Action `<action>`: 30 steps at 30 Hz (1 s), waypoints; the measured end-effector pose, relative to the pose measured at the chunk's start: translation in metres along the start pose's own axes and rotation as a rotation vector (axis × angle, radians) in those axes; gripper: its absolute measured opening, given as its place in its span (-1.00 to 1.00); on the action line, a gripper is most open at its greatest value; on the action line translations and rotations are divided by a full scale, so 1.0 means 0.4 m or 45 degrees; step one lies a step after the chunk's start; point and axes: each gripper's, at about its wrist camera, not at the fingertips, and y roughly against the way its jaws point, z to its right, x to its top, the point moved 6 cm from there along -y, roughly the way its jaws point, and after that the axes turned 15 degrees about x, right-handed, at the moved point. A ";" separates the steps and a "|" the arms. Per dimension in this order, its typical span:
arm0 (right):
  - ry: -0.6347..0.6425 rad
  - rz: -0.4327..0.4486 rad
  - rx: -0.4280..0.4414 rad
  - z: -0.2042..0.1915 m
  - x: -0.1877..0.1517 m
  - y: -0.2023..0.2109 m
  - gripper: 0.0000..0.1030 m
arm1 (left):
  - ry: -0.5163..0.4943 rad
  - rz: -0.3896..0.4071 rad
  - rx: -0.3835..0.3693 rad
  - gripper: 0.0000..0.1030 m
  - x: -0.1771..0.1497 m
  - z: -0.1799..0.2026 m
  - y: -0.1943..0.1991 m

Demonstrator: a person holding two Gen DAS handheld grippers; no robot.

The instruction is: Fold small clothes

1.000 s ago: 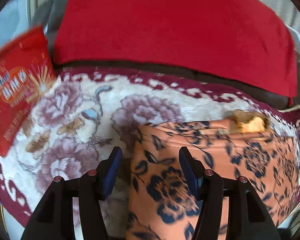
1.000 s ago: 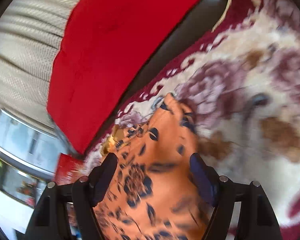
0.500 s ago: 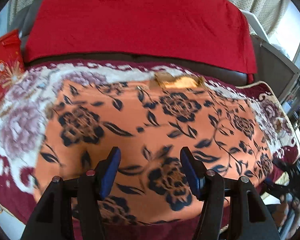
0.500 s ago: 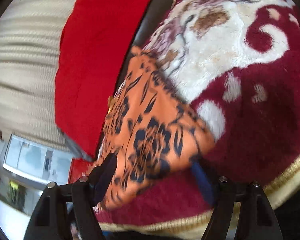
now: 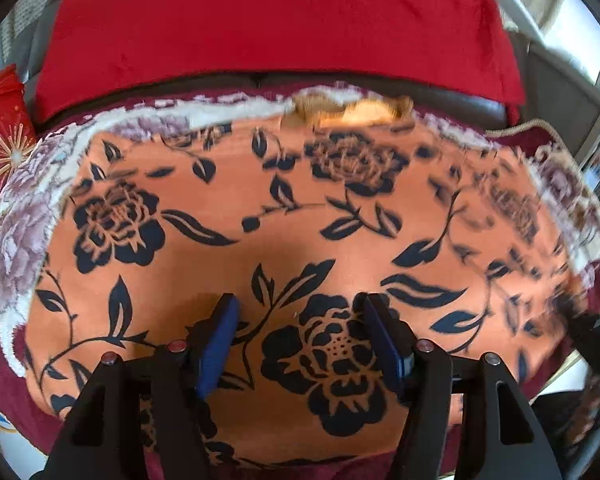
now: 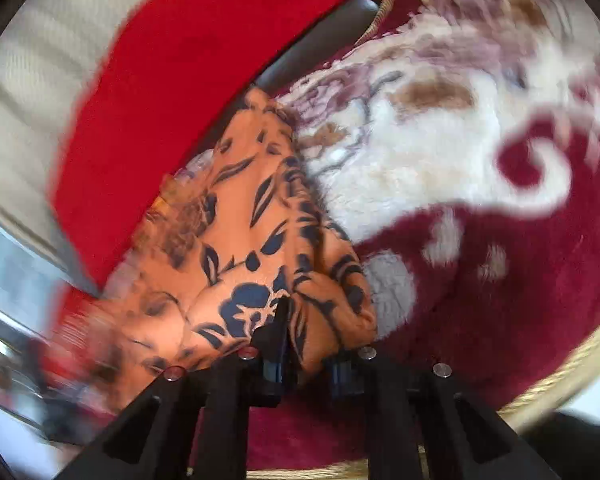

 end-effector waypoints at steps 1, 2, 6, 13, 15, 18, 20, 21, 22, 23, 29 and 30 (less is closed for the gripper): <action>-0.035 -0.013 0.043 0.003 0.003 0.018 -0.25 | 0.001 0.015 0.001 0.28 -0.002 -0.001 0.002; -0.059 -0.019 0.082 0.003 0.007 0.032 0.24 | 0.005 0.021 0.000 0.28 -0.001 -0.002 0.006; -0.083 0.028 0.140 -0.009 0.059 0.115 0.60 | 0.015 0.017 -0.016 0.28 0.002 -0.009 0.012; 0.071 -0.147 0.206 -0.063 0.220 0.015 0.61 | 0.018 0.026 -0.022 0.31 0.000 -0.008 0.009; 0.081 -0.278 0.235 -0.063 0.278 -0.086 0.61 | 0.015 0.027 -0.024 0.32 -0.001 -0.008 0.010; 0.078 -0.400 0.199 -0.046 0.336 -0.200 0.61 | 0.018 0.022 -0.034 0.33 -0.001 -0.009 0.010; 0.043 -0.521 0.212 -0.034 0.340 -0.269 0.59 | 0.017 0.020 -0.039 0.33 -0.003 -0.010 0.011; 0.054 -0.539 0.198 -0.033 0.345 -0.296 0.59 | 0.016 0.022 -0.042 0.33 -0.003 -0.010 0.011; 0.083 -0.548 0.211 -0.043 0.350 -0.316 0.57 | 0.010 0.025 -0.044 0.34 -0.004 -0.010 0.010; 0.106 -0.552 0.208 -0.050 0.352 -0.329 0.06 | 0.007 0.027 -0.045 0.35 -0.004 -0.009 0.009; 0.295 -0.406 -0.083 -0.080 0.387 -0.320 -0.81 | -0.002 0.051 -0.064 0.36 -0.005 -0.009 0.009; 0.266 -0.354 -0.161 -0.048 0.400 -0.313 -0.81 | 0.001 0.053 -0.067 0.36 -0.005 -0.009 0.010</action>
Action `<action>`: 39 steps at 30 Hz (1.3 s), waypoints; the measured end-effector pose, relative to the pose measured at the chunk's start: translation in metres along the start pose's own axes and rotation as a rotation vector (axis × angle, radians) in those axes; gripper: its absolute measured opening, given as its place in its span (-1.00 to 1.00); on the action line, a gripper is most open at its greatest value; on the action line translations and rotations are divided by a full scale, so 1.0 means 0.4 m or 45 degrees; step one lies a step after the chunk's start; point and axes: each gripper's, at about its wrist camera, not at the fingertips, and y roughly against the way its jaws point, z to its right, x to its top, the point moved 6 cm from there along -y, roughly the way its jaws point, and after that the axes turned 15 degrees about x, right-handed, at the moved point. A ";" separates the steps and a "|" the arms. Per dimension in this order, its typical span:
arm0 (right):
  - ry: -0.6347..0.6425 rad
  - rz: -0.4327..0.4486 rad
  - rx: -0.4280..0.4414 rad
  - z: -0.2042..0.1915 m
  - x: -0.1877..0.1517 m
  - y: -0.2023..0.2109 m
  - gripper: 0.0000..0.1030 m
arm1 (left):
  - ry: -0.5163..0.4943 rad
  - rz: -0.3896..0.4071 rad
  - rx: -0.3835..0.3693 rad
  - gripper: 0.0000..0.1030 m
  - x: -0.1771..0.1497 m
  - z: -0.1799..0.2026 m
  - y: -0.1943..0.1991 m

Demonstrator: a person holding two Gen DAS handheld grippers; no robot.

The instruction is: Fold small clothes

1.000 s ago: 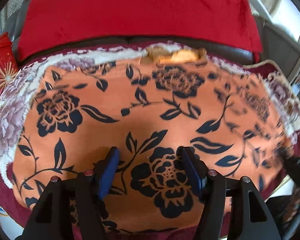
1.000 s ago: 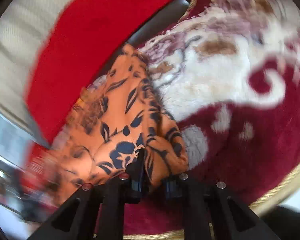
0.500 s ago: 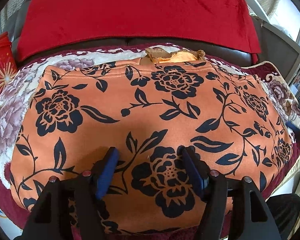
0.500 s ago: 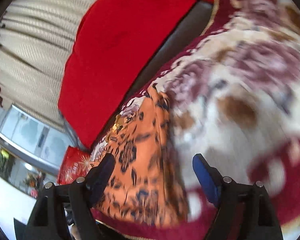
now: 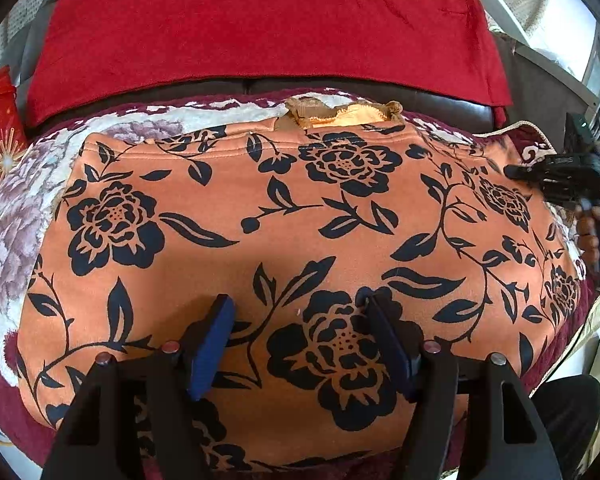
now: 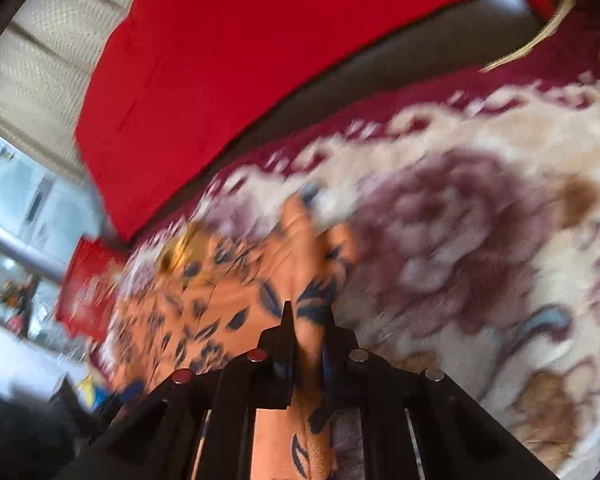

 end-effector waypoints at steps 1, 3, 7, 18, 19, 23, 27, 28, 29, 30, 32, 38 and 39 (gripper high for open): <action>-0.084 0.018 -0.009 0.034 0.001 -0.007 -0.81 | 0.001 -0.004 0.002 0.36 0.000 -0.001 0.001; -0.129 -0.001 0.103 0.038 -0.017 -0.011 -0.74 | 0.006 -0.010 0.012 0.36 0.001 -0.012 0.014; 0.007 0.133 0.000 -0.032 -0.046 0.099 -0.57 | 0.119 0.071 0.042 0.36 0.002 -0.101 0.086; 0.027 0.313 0.560 -0.273 -0.270 0.198 0.98 | 0.496 -0.114 0.037 0.39 -0.166 -0.434 0.119; 0.038 0.298 0.582 -0.288 -0.289 0.182 0.98 | 0.503 -0.133 -0.002 0.39 -0.174 -0.430 0.113; 0.093 0.201 0.645 -0.337 -0.352 0.105 0.98 | 0.517 -0.186 -0.044 0.39 -0.180 -0.412 0.084; 0.092 0.134 0.652 -0.329 -0.375 0.028 0.98 | 0.571 -0.208 -0.077 0.39 -0.155 -0.411 0.068; 0.094 0.124 0.636 -0.325 -0.378 0.015 0.98 | 0.583 -0.224 -0.091 0.37 -0.152 -0.413 0.058; 0.096 0.123 0.627 -0.322 -0.386 0.016 0.98 | 0.604 -0.253 -0.072 0.02 -0.152 -0.418 0.047; 0.097 0.128 0.623 -0.318 -0.385 0.016 0.98 | 0.606 -0.260 -0.044 -0.51 -0.153 -0.422 0.044; 0.089 0.133 0.625 -0.299 -0.384 0.015 0.98 | 0.572 -0.240 -0.038 -0.77 -0.140 -0.422 0.051; 0.070 0.120 0.623 -0.261 -0.387 0.015 0.96 | 0.240 0.105 0.377 -0.93 -0.049 -0.414 0.191; 0.074 0.119 0.620 -0.260 -0.388 0.012 0.96 | 0.232 0.101 0.387 -0.93 -0.047 -0.421 0.183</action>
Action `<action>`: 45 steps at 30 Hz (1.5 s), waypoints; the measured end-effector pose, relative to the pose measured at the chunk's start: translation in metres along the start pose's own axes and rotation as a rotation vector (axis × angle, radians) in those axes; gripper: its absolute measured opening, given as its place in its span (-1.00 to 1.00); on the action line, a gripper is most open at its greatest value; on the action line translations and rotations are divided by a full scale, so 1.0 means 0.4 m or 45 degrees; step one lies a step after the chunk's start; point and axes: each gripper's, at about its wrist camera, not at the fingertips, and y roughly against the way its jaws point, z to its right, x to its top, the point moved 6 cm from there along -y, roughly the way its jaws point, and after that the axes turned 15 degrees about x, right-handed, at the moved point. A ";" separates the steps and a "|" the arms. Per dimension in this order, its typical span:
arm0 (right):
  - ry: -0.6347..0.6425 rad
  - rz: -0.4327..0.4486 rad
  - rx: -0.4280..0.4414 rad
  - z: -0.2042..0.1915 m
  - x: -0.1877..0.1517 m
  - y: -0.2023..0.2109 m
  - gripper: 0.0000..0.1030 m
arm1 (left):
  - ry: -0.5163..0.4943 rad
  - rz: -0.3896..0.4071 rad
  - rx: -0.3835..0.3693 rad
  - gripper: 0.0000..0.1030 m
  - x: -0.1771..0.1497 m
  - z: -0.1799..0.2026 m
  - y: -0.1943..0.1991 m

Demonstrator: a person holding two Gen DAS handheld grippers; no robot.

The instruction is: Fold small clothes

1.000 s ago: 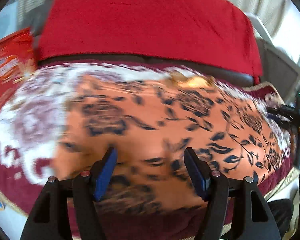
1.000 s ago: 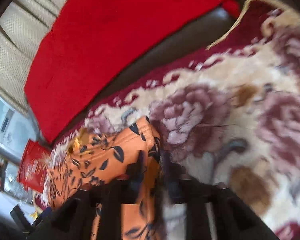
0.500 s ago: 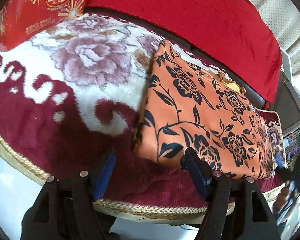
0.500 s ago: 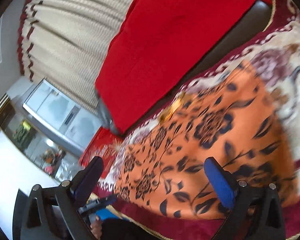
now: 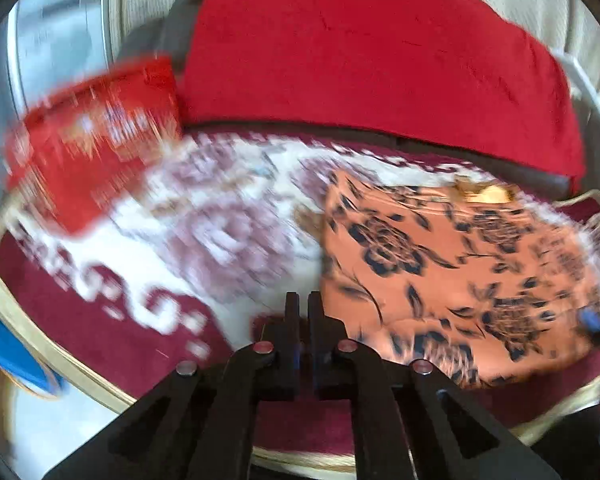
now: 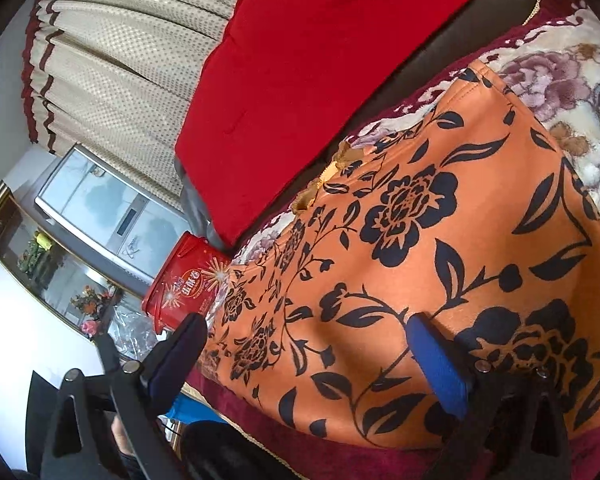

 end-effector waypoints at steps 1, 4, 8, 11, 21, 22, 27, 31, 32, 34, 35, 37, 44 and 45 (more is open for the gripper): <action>0.003 0.001 -0.002 0.001 -0.001 0.000 0.96 | -0.003 -0.055 -0.019 -0.93 -0.010 -0.001 -0.027; 0.001 0.002 0.002 -0.004 0.000 0.003 0.96 | 0.028 -0.279 -0.035 -0.93 -0.060 -0.021 -0.132; 0.003 0.002 0.007 -0.002 0.000 0.005 0.96 | 0.124 -0.316 -0.256 -0.74 -0.004 -0.034 -0.146; 0.002 0.002 0.004 -0.001 0.001 0.001 0.96 | 0.177 -0.296 -0.391 0.30 0.085 -0.008 -0.163; 0.020 -0.024 0.037 -0.002 -0.001 0.005 0.96 | 0.137 -0.475 -0.426 0.05 0.217 0.170 -0.382; 0.021 -0.026 0.040 -0.002 -0.001 0.006 0.96 | 0.126 -0.450 -0.408 -0.19 0.222 0.172 -0.387; 0.031 -0.036 0.046 -0.002 -0.004 0.006 0.96 | 0.047 -0.373 -0.303 -0.85 0.261 0.187 -0.398; 0.033 -0.036 0.043 -0.001 -0.004 0.004 0.96 | -0.055 -0.268 -0.127 -0.75 0.262 0.197 -0.380; 0.031 -0.032 0.043 -0.001 -0.005 0.005 0.96 | -0.085 -0.214 -0.072 -0.68 0.264 0.198 -0.365; 0.033 -0.025 0.040 -0.002 -0.005 0.005 0.96 | -0.138 -0.127 0.036 -0.20 0.265 0.185 -0.323; 0.036 -0.024 0.036 -0.002 -0.005 0.004 0.96 | -0.153 -0.071 0.072 0.07 0.267 0.182 -0.297; 0.043 -0.018 0.026 -0.003 -0.005 0.003 0.96 | -0.160 0.027 0.119 0.12 0.267 0.168 -0.243; 0.040 0.011 0.018 -0.002 -0.004 0.005 0.96 | -0.176 0.156 0.157 0.22 0.258 0.138 -0.129; 0.039 0.016 0.019 -0.002 -0.004 0.006 0.96 | -0.177 0.164 0.161 0.22 0.256 0.131 -0.115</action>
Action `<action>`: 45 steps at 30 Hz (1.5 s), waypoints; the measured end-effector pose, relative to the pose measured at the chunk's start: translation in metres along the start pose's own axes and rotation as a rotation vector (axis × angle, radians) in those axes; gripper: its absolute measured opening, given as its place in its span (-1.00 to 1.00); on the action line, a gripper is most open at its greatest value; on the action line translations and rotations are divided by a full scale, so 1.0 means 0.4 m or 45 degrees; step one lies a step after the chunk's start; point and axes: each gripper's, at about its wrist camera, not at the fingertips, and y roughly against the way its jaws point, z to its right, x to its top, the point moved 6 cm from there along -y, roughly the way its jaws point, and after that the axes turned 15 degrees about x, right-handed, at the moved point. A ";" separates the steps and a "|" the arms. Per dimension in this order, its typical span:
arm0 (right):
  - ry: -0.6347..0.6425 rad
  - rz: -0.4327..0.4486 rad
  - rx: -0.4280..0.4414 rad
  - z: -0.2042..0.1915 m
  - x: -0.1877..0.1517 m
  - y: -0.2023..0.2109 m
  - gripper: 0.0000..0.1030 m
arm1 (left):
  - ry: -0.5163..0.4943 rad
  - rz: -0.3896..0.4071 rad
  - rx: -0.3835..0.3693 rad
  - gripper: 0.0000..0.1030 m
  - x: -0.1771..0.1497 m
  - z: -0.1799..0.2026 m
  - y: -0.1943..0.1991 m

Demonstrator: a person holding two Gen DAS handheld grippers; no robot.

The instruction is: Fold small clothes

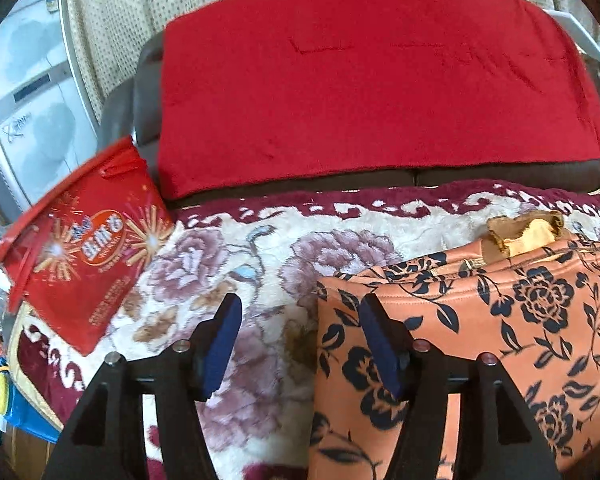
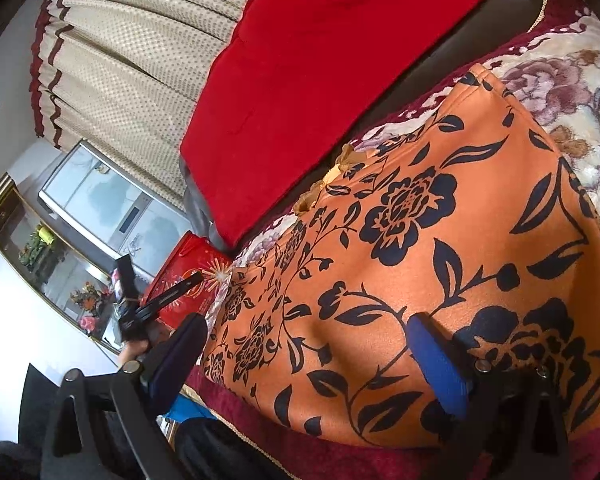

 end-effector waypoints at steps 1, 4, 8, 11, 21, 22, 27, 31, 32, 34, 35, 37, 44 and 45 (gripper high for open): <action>-0.001 0.001 0.001 0.000 0.000 0.001 0.96 | -0.002 0.009 0.007 0.22 -0.003 -0.006 0.019; -0.008 0.010 0.009 0.002 0.001 0.009 0.96 | -0.006 0.023 0.023 0.23 -0.011 -0.010 0.046; -0.022 0.032 0.020 0.002 0.007 0.027 0.96 | -0.005 0.028 0.022 0.24 -0.017 -0.004 0.067; -0.022 0.061 0.023 0.002 0.014 0.045 0.96 | -0.007 0.031 0.011 0.24 -0.021 0.012 0.081; -0.014 0.117 0.017 -0.009 0.025 0.095 0.96 | -0.037 0.088 0.002 0.24 -0.015 0.045 0.136; -0.018 0.125 0.012 -0.016 0.024 0.106 0.96 | -0.036 0.088 -0.001 0.24 -0.016 0.047 0.142; -0.128 0.192 -0.013 -0.033 -0.071 0.210 0.96 | 0.017 0.074 -0.104 0.40 -0.055 0.084 0.181; -0.279 0.274 -0.098 0.022 -0.136 0.283 0.98 | 0.040 -0.001 -0.277 0.42 -0.139 0.187 0.208; -0.305 0.288 -0.103 0.034 -0.136 0.292 0.98 | 0.033 -0.023 -0.310 0.42 -0.155 0.213 0.210; -0.351 0.327 -0.122 0.055 -0.119 0.303 0.98 | 0.028 -0.079 -0.364 0.42 -0.195 0.266 0.210; -0.368 0.345 -0.117 0.061 -0.109 0.304 0.98 | 0.020 -0.100 -0.383 0.42 -0.209 0.284 0.210; -0.409 0.376 -0.145 0.083 -0.078 0.301 0.98 | 0.006 -0.132 -0.411 0.42 -0.232 0.316 0.213; -0.451 0.380 -0.278 0.116 -0.011 0.271 0.66 | -0.043 -0.157 -0.394 0.42 -0.264 0.350 0.208; -0.442 0.366 -0.319 0.115 -0.002 0.262 0.48 | -0.039 -0.162 -0.394 0.42 -0.263 0.348 0.205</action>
